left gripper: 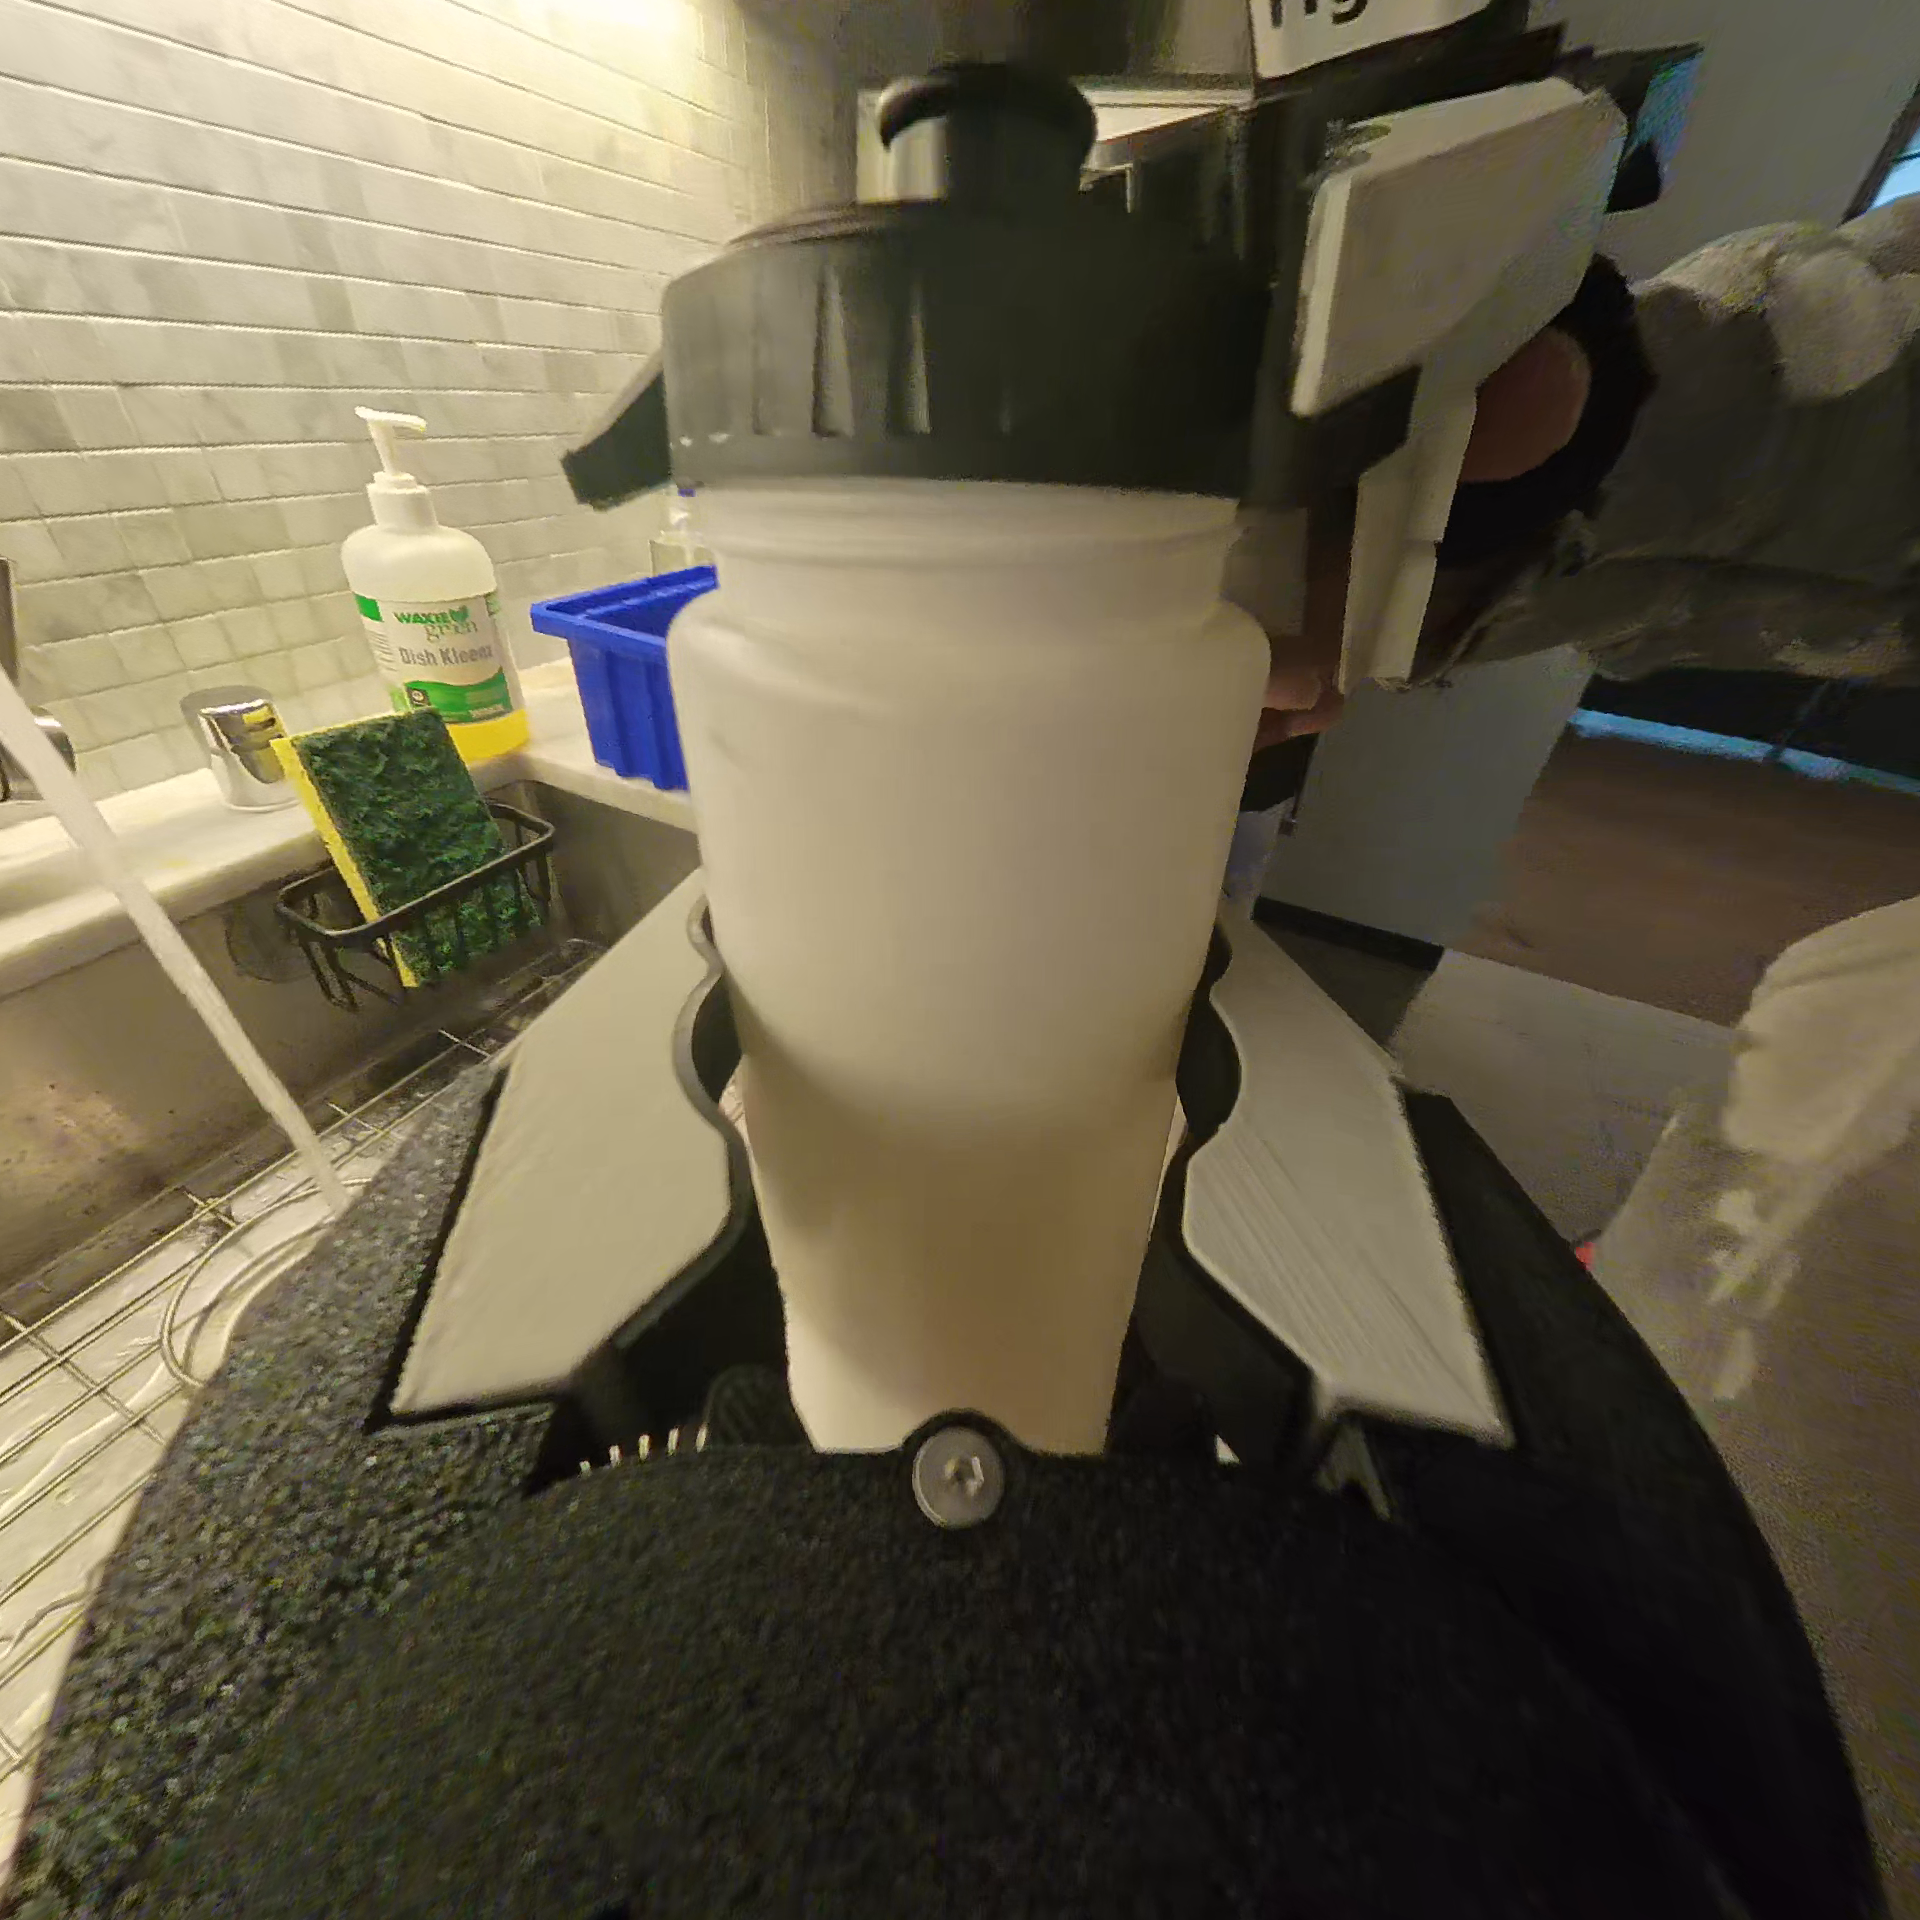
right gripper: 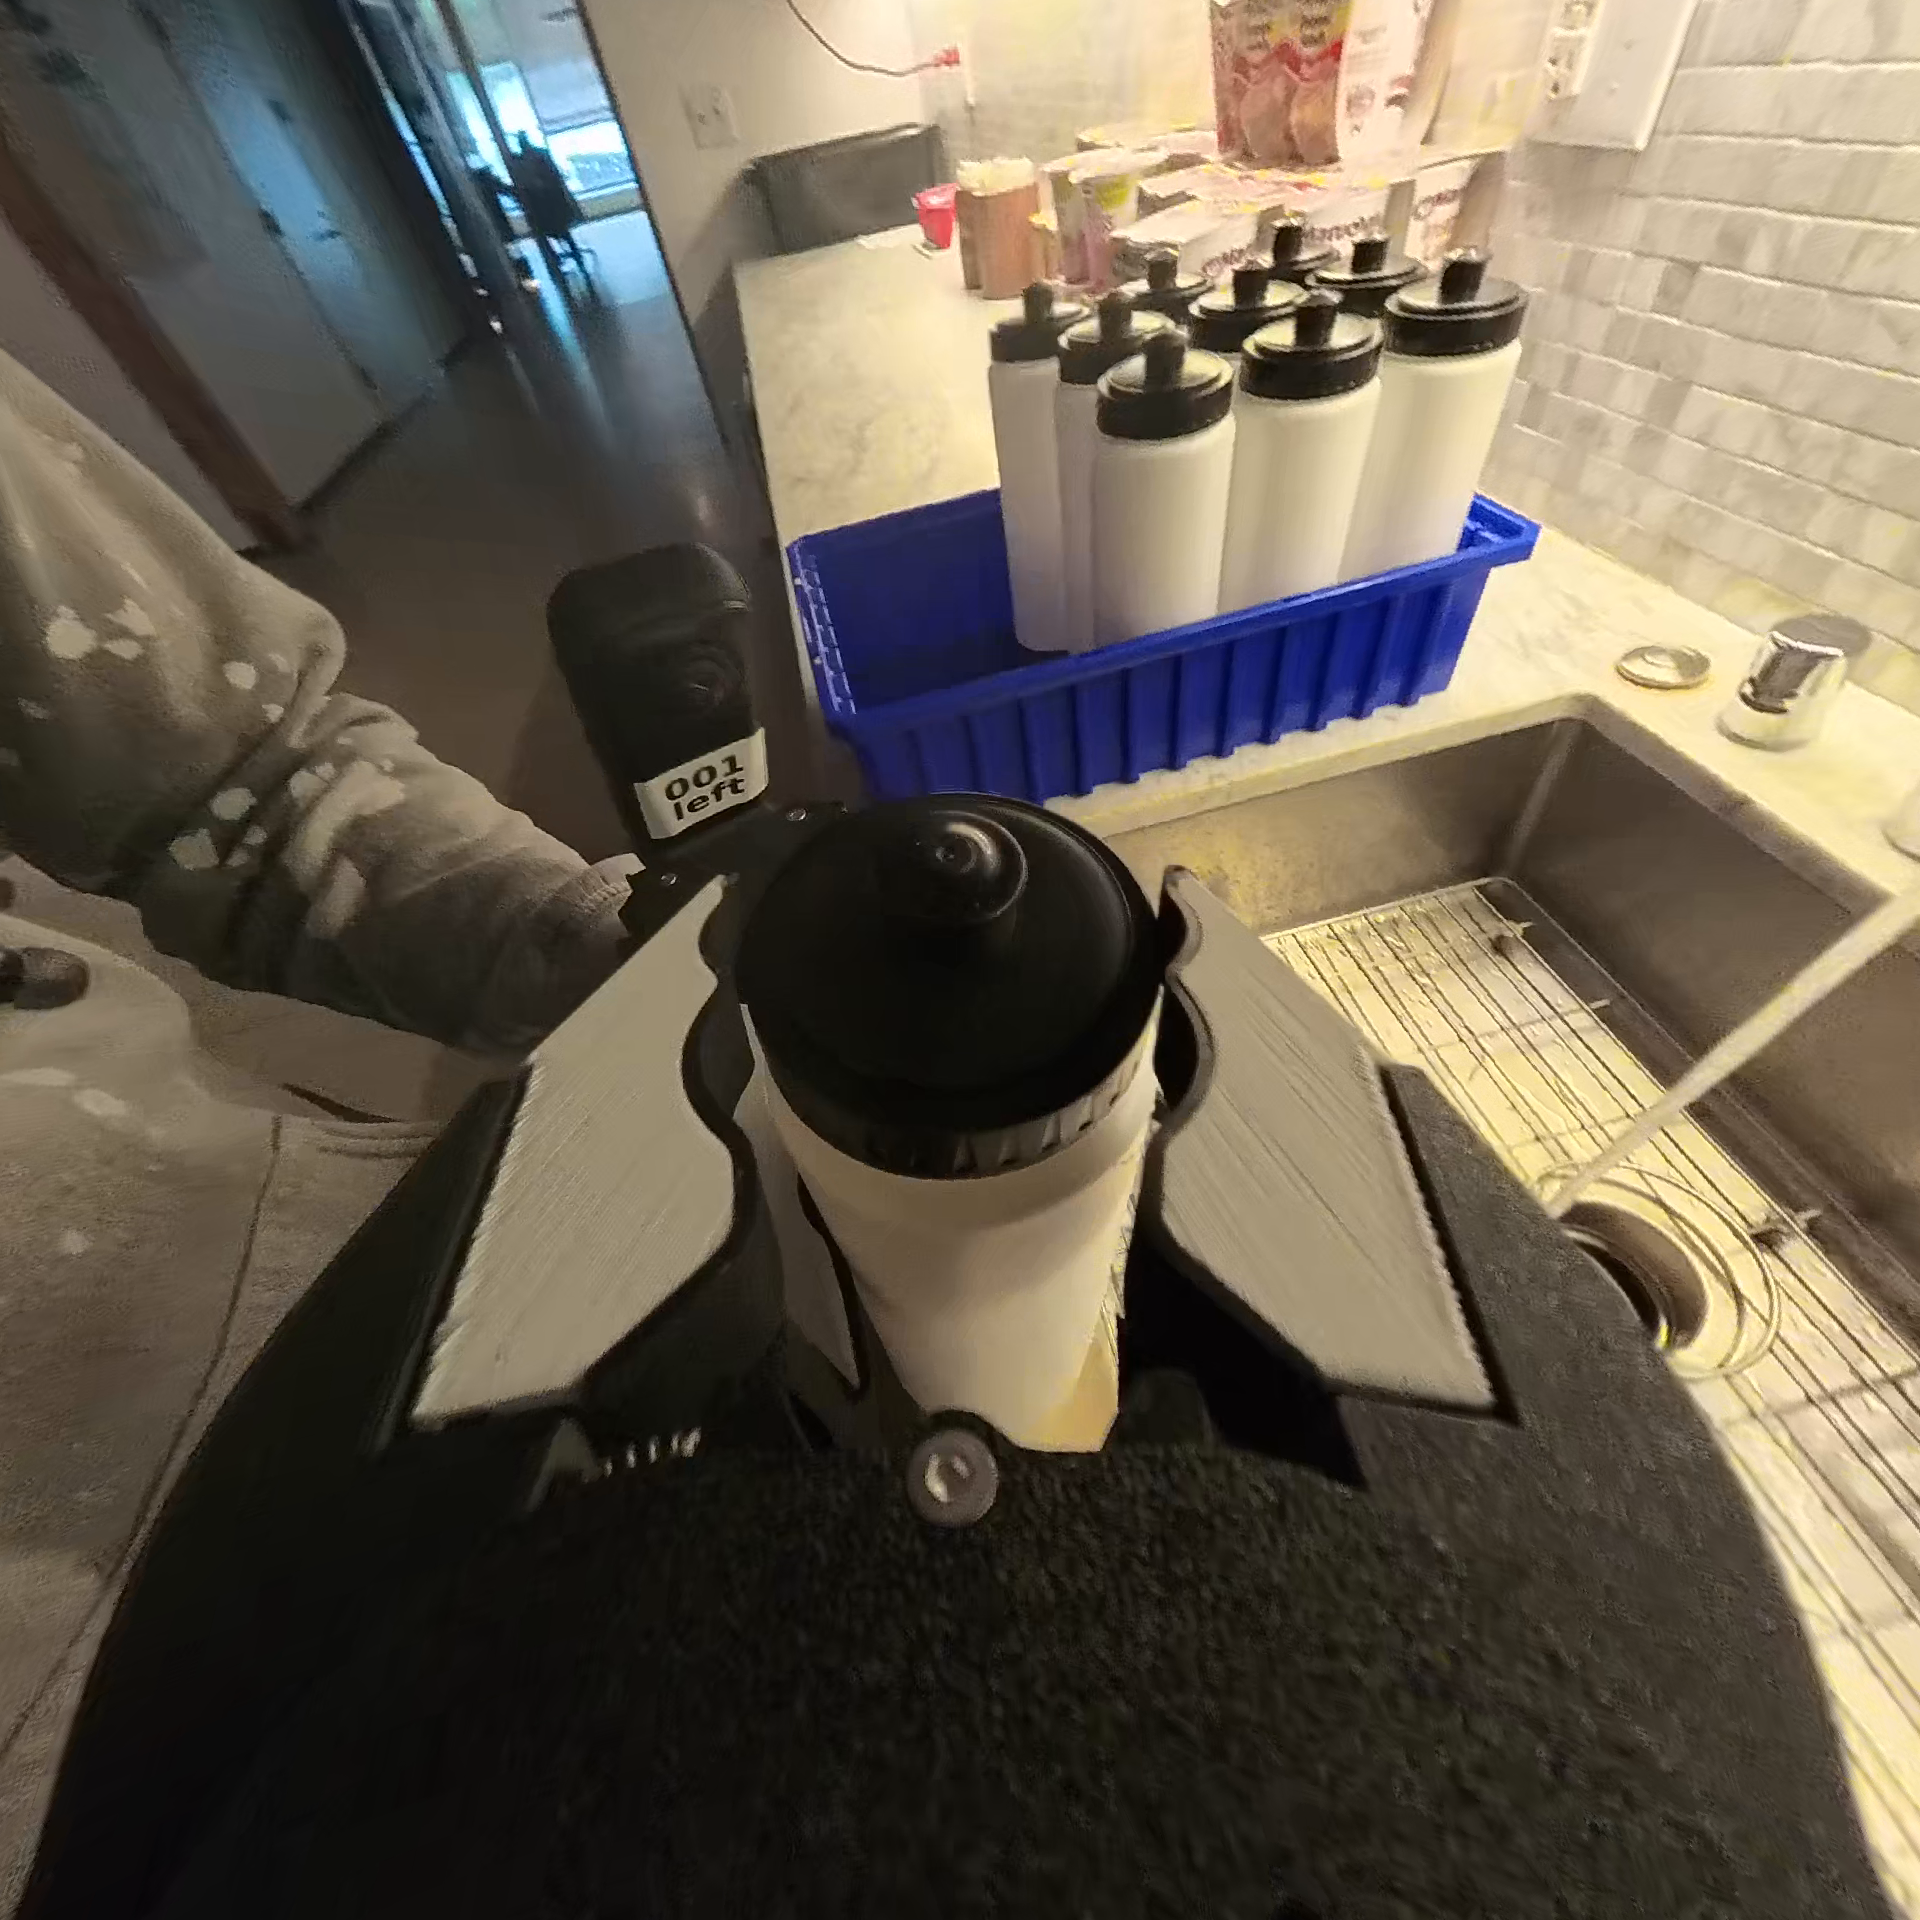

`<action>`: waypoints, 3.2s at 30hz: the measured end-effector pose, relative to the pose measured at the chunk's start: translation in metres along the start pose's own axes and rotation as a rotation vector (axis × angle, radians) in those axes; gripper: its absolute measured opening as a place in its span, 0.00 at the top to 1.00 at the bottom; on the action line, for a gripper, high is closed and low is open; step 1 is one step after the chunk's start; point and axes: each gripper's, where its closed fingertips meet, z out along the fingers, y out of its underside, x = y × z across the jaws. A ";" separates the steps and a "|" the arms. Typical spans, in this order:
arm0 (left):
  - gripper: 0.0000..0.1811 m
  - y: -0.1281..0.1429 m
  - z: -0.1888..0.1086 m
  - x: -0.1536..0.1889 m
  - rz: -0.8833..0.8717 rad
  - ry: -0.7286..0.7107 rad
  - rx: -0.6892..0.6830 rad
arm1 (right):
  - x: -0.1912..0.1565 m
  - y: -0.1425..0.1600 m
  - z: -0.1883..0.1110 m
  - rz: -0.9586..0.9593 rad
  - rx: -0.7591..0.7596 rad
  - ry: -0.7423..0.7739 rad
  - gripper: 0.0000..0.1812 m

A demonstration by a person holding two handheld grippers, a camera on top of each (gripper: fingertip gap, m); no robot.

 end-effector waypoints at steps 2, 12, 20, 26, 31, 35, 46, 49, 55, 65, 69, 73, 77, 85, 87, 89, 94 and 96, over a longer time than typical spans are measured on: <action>0.52 0.007 -0.002 0.001 0.001 0.017 -0.003 | 0.000 0.007 0.003 0.014 -0.008 0.035 0.57; 0.53 0.028 -0.002 0.005 0.003 0.066 0.047 | 0.001 0.030 0.010 0.032 -0.056 0.151 0.57; 0.52 0.030 0.000 0.005 0.030 0.080 0.070 | 0.001 0.031 0.010 0.006 -0.036 0.180 0.57; 0.49 0.040 0.003 0.012 -0.037 0.166 -0.011 | -0.003 0.032 0.005 -0.009 -0.005 0.140 0.57; 0.50 0.052 0.000 0.013 -0.062 0.160 -0.137 | -0.010 0.035 0.002 -0.071 -0.048 0.002 0.57; 0.51 0.052 -0.001 0.012 0.003 0.128 -0.169 | -0.011 0.035 0.004 -0.092 -0.068 -0.042 0.56; 0.45 0.042 0.009 0.006 0.023 0.072 -0.115 | -0.002 0.034 0.011 -0.106 -0.038 0.112 0.56; 0.45 0.043 0.009 0.009 0.042 0.117 -0.129 | -0.007 0.036 0.009 -0.132 -0.075 0.014 0.56; 0.45 0.044 0.008 0.014 0.052 0.220 -0.155 | -0.013 0.036 0.008 -0.148 -0.097 -0.172 0.56; 0.45 0.047 0.005 0.021 0.061 0.349 -0.203 | -0.021 0.041 0.006 -0.309 -0.141 -0.404 0.56; 0.43 0.047 0.004 0.016 0.038 0.345 -0.219 | -0.014 0.039 0.014 -0.267 -0.137 -0.355 0.56; 0.45 0.046 0.003 0.012 0.030 0.301 -0.217 | -0.008 0.038 0.019 -0.182 -0.105 -0.189 0.57; 0.43 0.045 0.007 0.005 0.012 0.198 -0.190 | 0.005 0.036 0.019 -0.111 -0.078 0.079 0.56; 0.46 0.042 0.013 0.001 0.026 0.057 -0.137 | 0.023 0.042 0.004 0.040 -0.013 0.762 0.54; 0.46 0.043 0.013 0.001 0.030 0.064 -0.140 | 0.011 0.039 0.006 0.072 0.008 0.615 0.44; 0.46 0.042 0.013 0.001 0.025 0.081 -0.140 | -0.003 0.028 0.003 0.010 0.013 0.385 0.42; 0.45 0.044 0.011 0.003 0.043 0.167 -0.161 | -0.007 0.024 0.000 -0.149 -0.136 0.026 0.39; 0.45 0.044 0.011 0.004 0.048 0.196 -0.170 | -0.012 0.034 0.008 -0.193 -0.189 -0.075 0.42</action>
